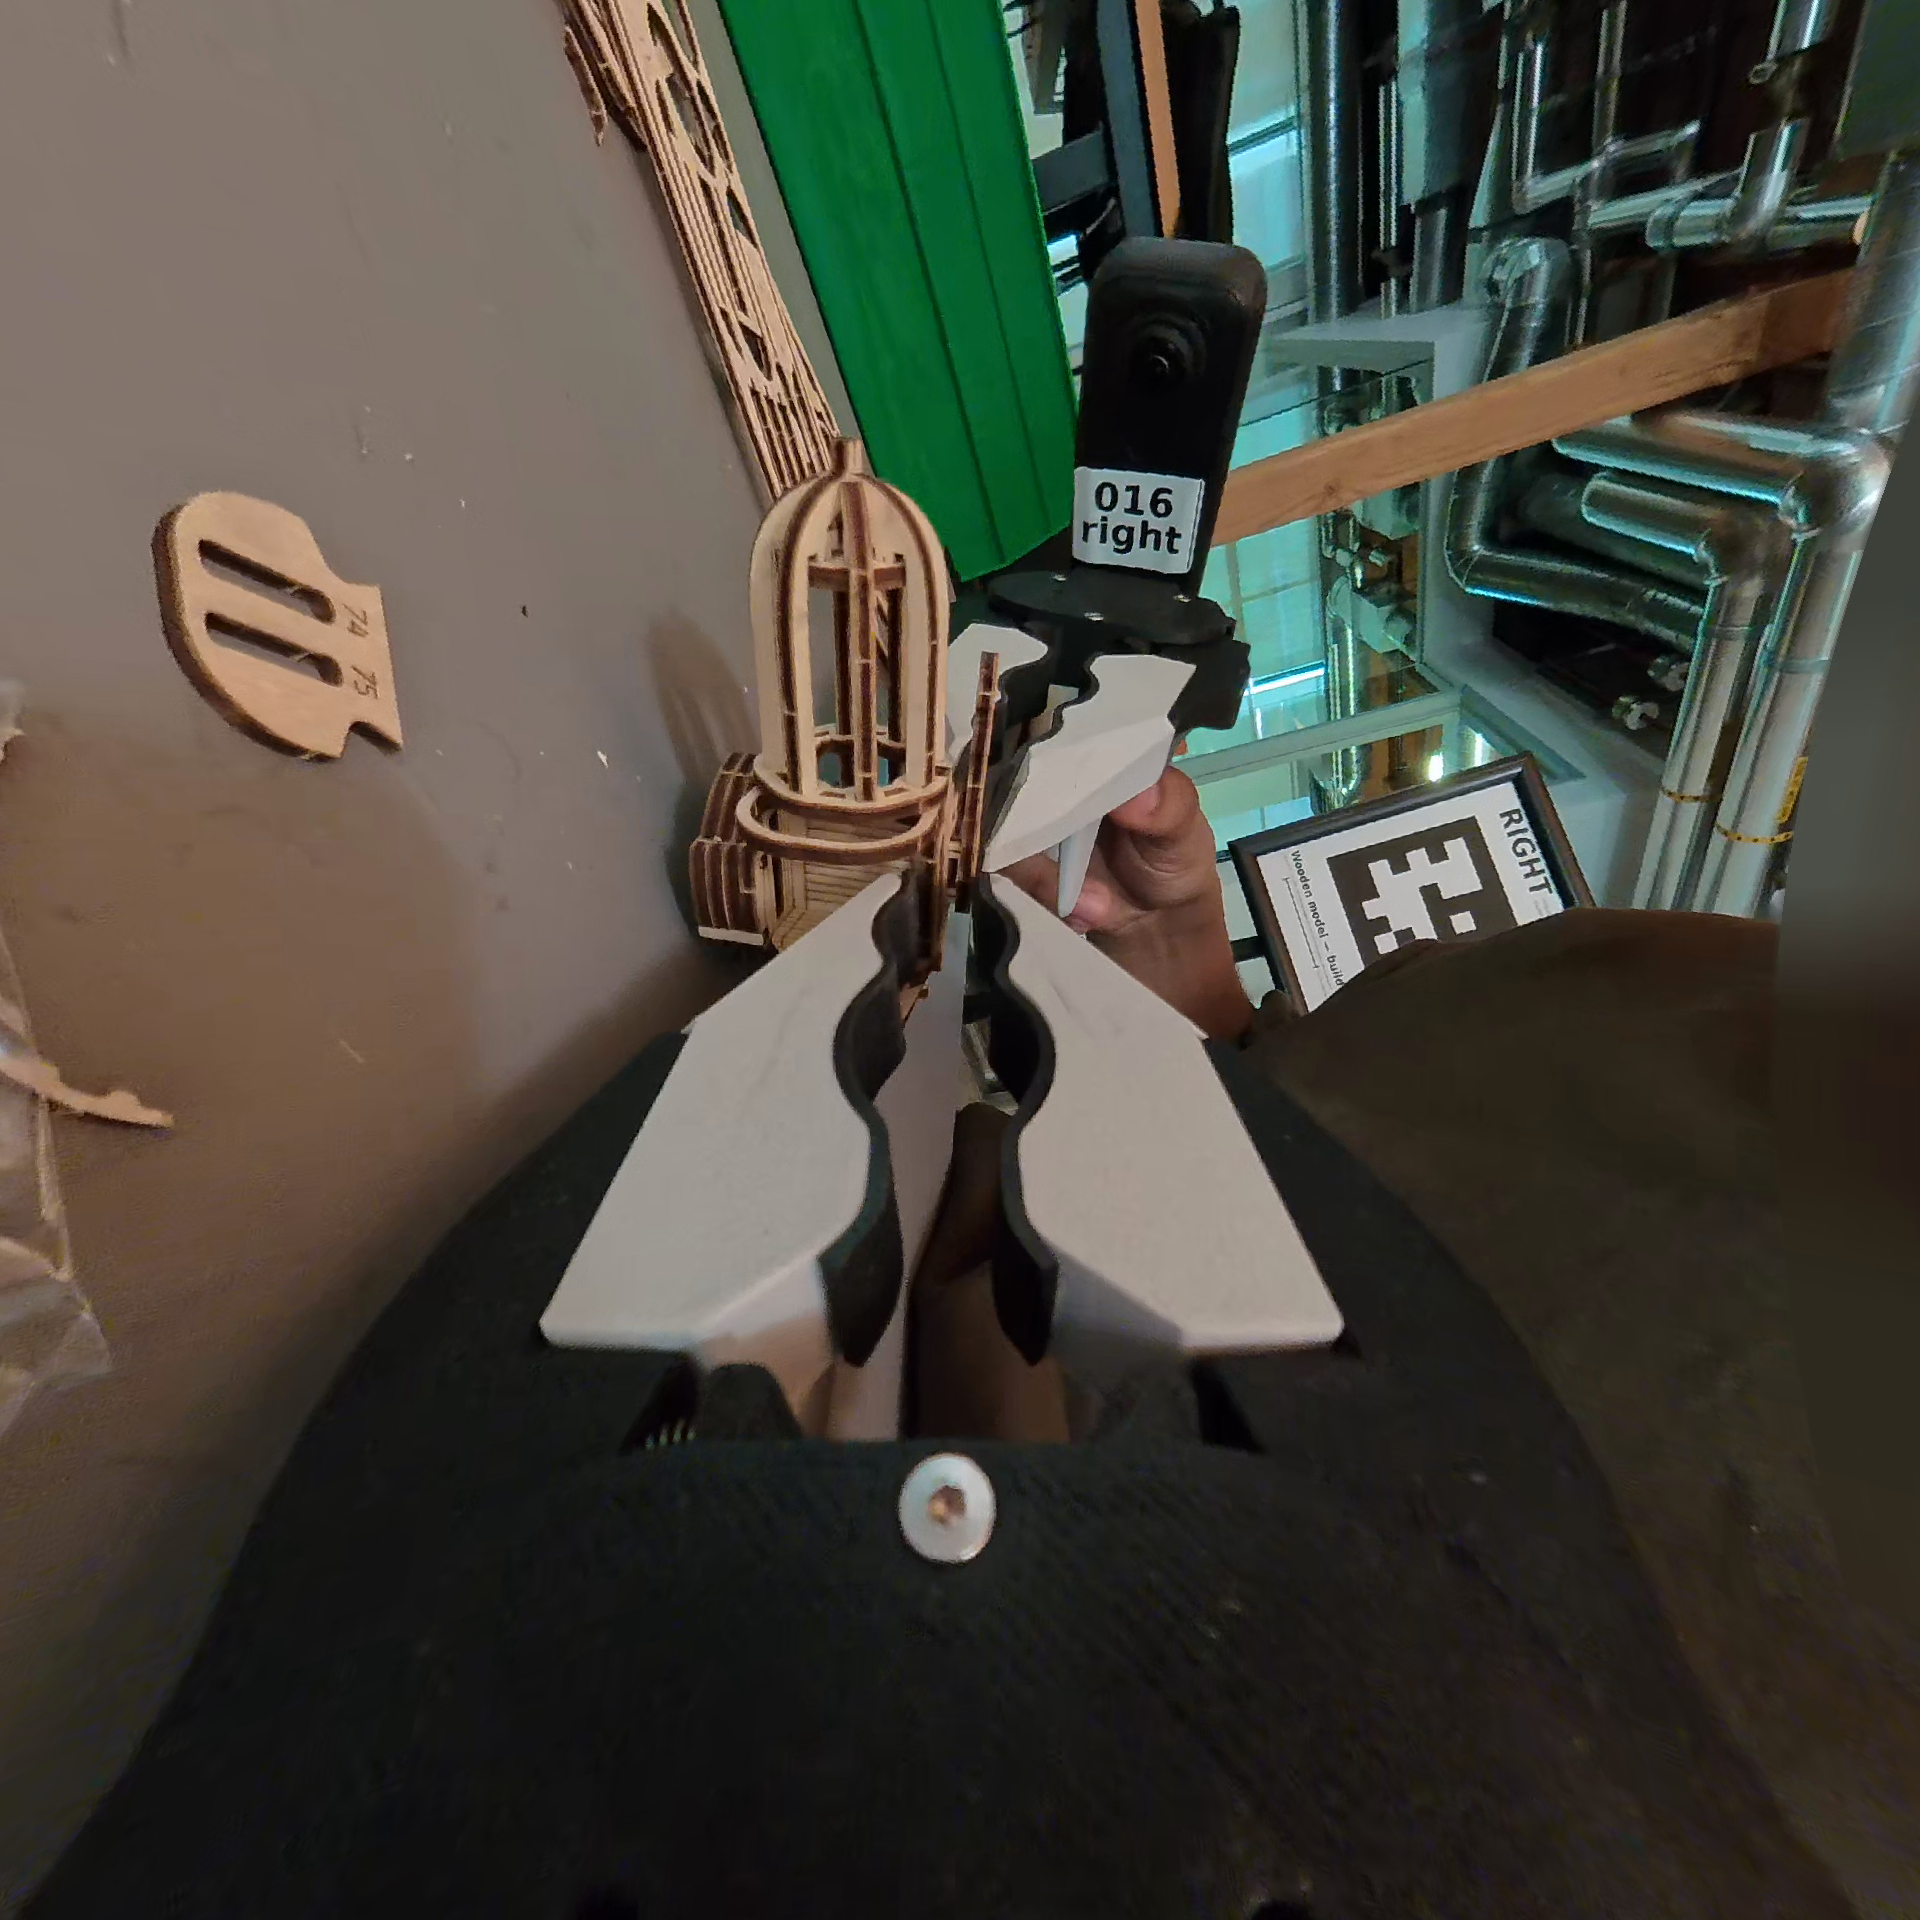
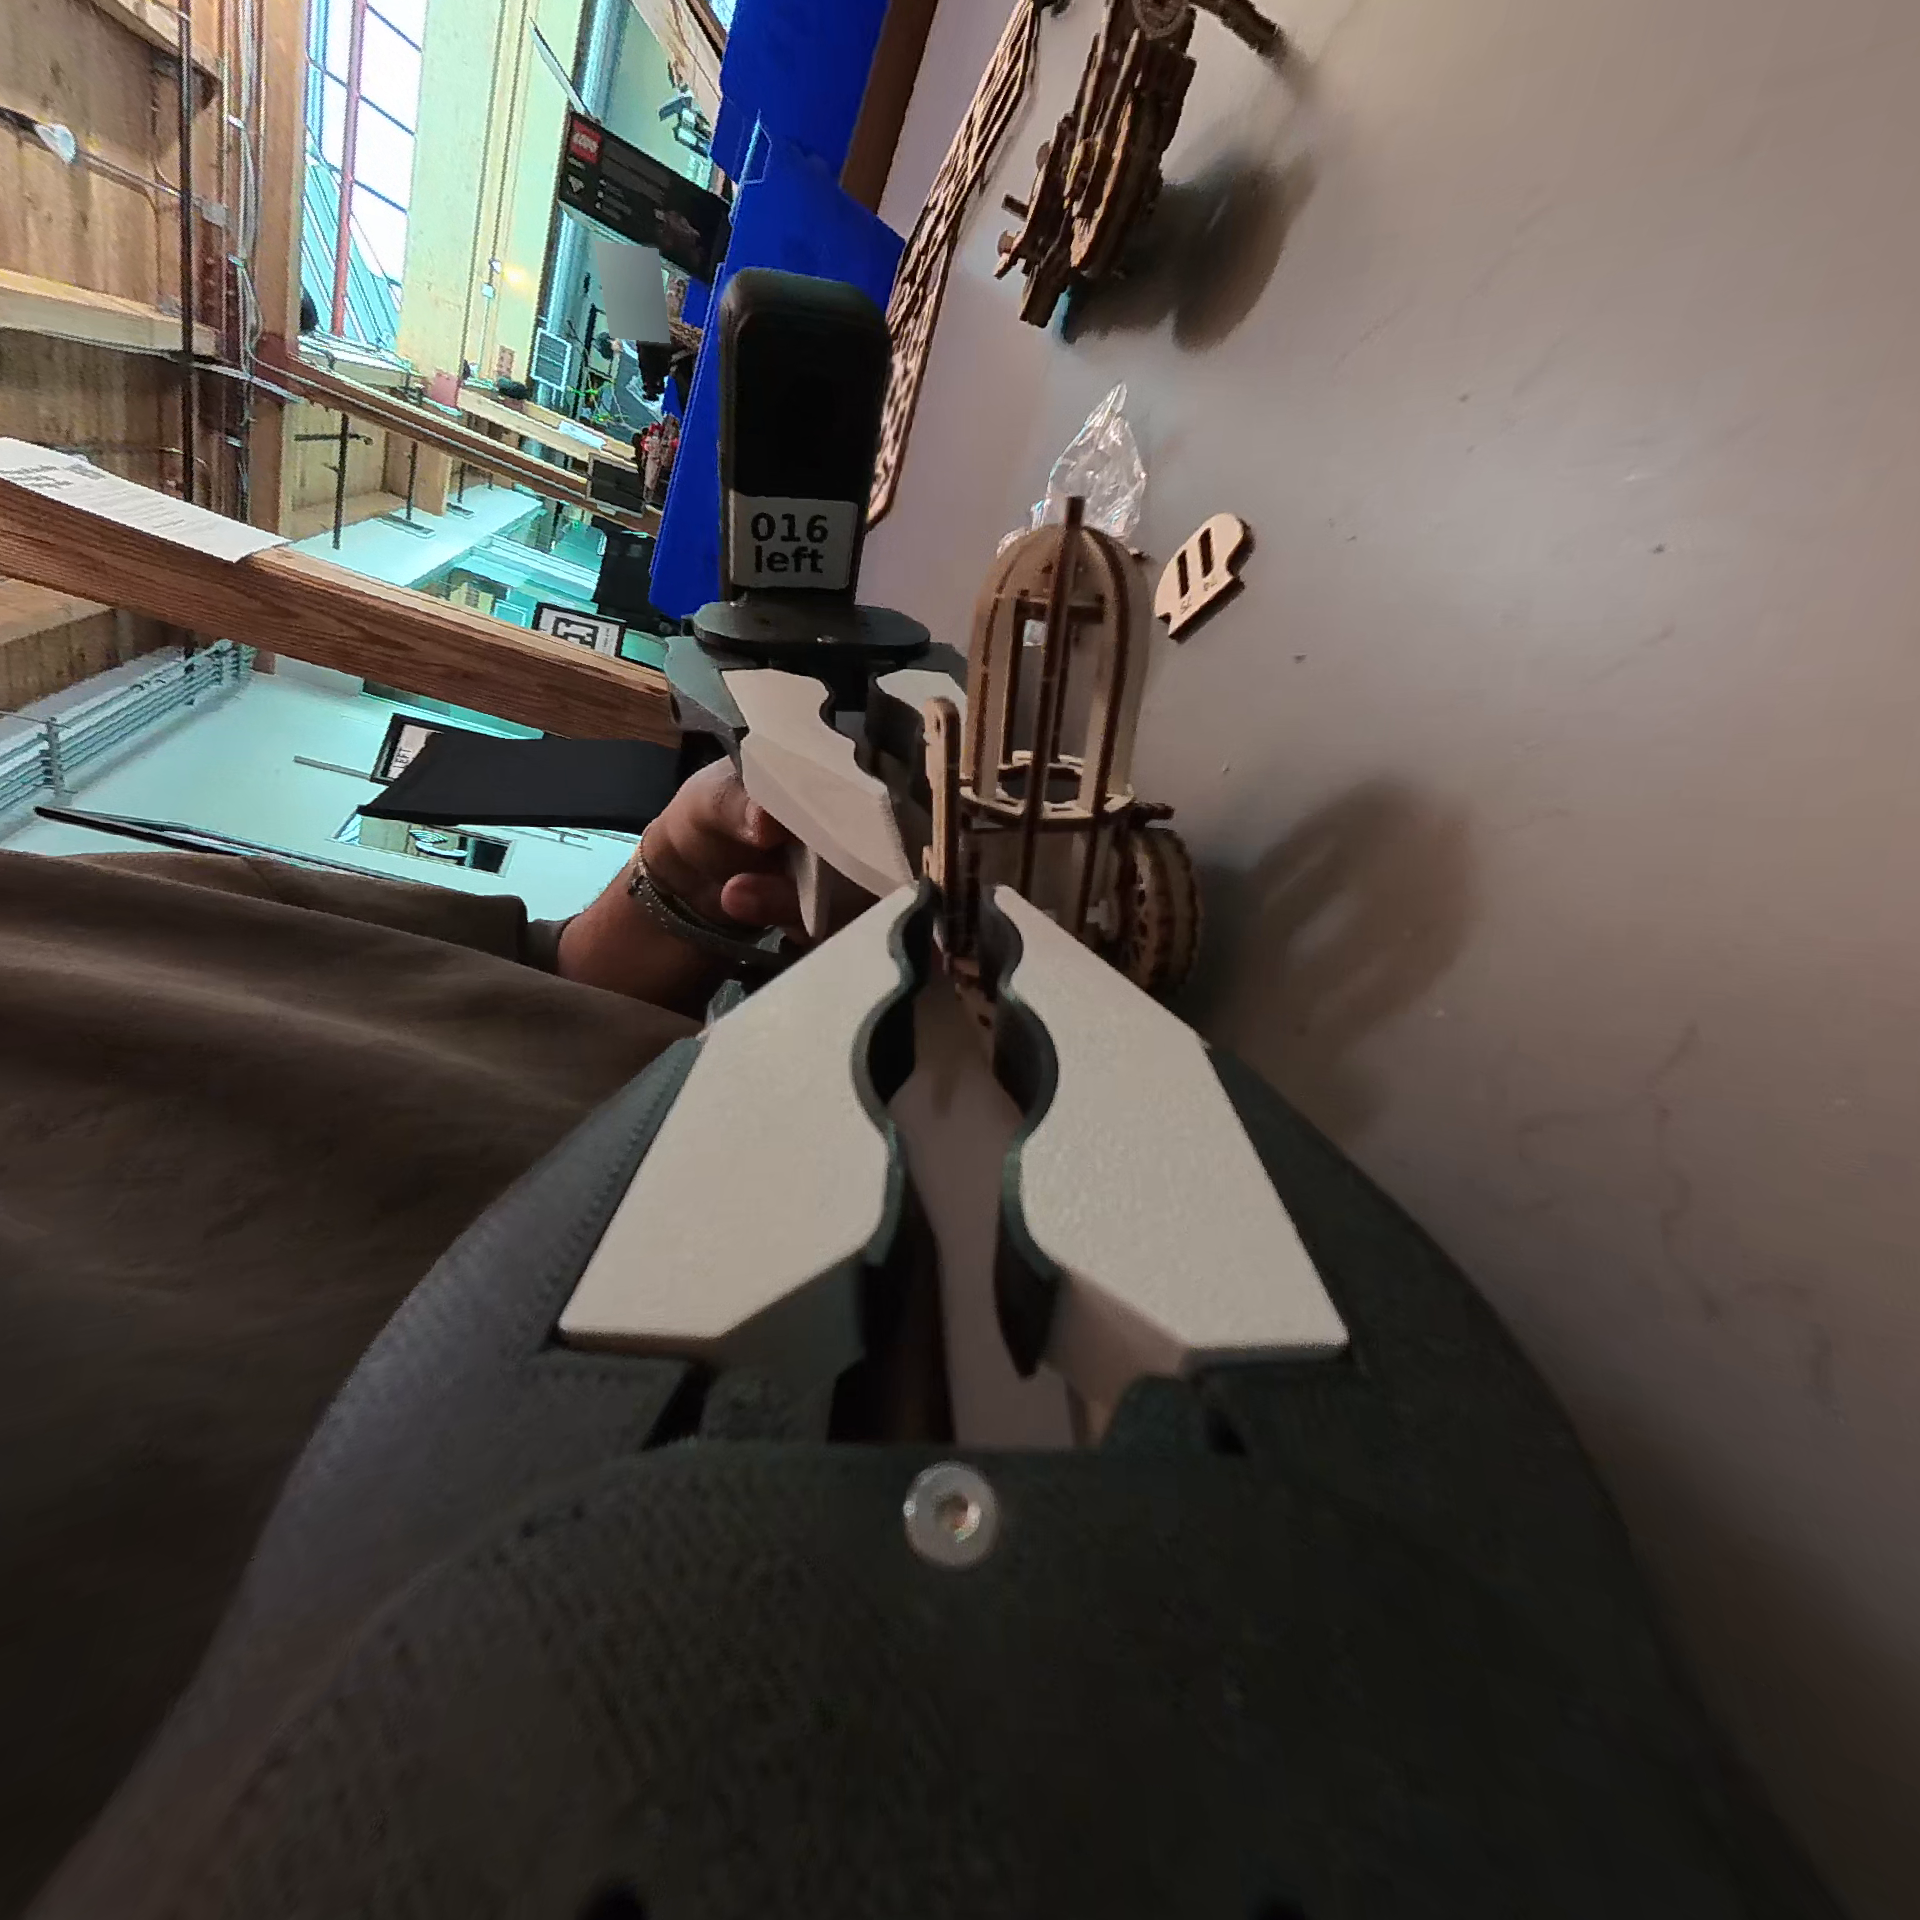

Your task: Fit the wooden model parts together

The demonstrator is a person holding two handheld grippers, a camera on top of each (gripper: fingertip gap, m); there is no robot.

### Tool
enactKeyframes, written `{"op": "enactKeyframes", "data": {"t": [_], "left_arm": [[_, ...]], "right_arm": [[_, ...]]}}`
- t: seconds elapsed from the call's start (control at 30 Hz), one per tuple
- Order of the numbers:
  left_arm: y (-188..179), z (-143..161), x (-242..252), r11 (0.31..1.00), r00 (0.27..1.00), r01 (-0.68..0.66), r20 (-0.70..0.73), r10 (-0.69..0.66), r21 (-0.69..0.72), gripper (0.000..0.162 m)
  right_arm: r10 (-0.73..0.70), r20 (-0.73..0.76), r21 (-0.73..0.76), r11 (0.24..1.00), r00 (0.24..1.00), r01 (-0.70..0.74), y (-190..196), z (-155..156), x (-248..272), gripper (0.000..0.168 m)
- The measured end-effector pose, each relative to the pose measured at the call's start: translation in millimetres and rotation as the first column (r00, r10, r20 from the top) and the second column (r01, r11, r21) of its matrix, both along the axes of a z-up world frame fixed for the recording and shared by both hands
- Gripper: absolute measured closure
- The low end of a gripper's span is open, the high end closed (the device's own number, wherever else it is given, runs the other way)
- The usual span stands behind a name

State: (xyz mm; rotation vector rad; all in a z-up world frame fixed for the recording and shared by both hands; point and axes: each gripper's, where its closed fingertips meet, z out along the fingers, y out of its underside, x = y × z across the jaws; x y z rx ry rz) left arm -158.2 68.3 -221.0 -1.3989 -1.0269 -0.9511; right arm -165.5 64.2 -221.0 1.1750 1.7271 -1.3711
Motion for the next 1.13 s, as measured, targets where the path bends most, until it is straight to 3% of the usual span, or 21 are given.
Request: {"op": "enactKeyframes", "data": {"t": [1.13], "left_arm": [[-2,1,0,1.000,1.000,0.001,0.020,-0.001,0.019,0.156]], "right_arm": [[-0.004,-0.014,-0.042,0.999,1.000,0.003,0,3,0,0.156]]}}
